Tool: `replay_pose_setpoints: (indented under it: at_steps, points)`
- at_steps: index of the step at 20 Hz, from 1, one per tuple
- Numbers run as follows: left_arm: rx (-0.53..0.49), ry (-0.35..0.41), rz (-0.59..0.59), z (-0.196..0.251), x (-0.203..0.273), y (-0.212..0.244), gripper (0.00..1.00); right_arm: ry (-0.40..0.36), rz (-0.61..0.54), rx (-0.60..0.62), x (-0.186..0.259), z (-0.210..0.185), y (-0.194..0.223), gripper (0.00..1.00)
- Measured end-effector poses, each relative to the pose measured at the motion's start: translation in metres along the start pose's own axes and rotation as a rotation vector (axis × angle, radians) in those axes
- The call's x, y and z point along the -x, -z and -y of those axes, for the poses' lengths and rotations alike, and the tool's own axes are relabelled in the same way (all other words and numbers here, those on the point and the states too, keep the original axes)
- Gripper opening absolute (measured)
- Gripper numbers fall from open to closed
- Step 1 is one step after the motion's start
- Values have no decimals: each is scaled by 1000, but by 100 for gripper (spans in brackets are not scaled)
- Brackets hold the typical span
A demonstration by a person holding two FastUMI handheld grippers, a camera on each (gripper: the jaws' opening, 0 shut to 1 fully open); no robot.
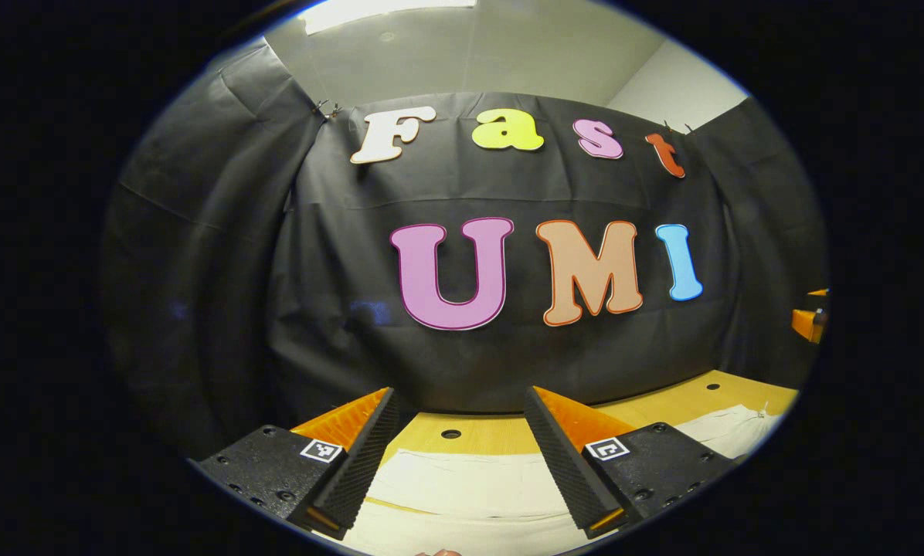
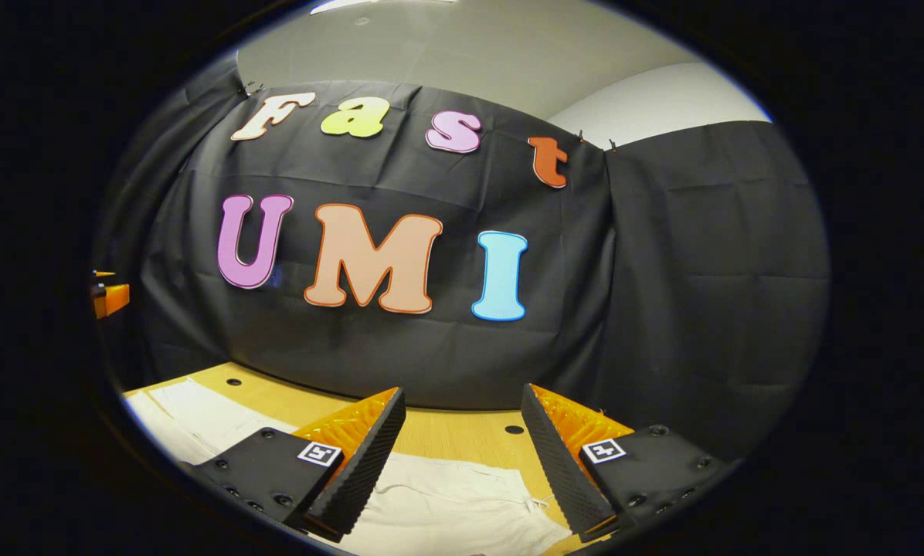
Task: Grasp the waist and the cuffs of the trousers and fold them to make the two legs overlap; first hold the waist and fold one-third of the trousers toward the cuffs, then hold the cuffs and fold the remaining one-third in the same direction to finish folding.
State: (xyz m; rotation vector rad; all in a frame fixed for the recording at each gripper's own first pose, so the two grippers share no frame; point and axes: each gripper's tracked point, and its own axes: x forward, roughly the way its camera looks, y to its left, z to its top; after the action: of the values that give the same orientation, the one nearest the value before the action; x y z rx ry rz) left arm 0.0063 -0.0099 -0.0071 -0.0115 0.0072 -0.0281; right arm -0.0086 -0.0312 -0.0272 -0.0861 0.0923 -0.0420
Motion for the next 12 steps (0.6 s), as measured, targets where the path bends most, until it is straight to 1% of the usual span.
replay_pose_setpoints:
  at_steps: [3,8,12]
  points:
    - [-6,5,-1,2,0,1,98,17,-39,8,4,13,16,97]
    - [-11,14,3,6,3,0,97,57,-135,25,14,40,64,97]
    - [-3,24,2,11,3,1,97,90,-247,-44,27,58,111,98]
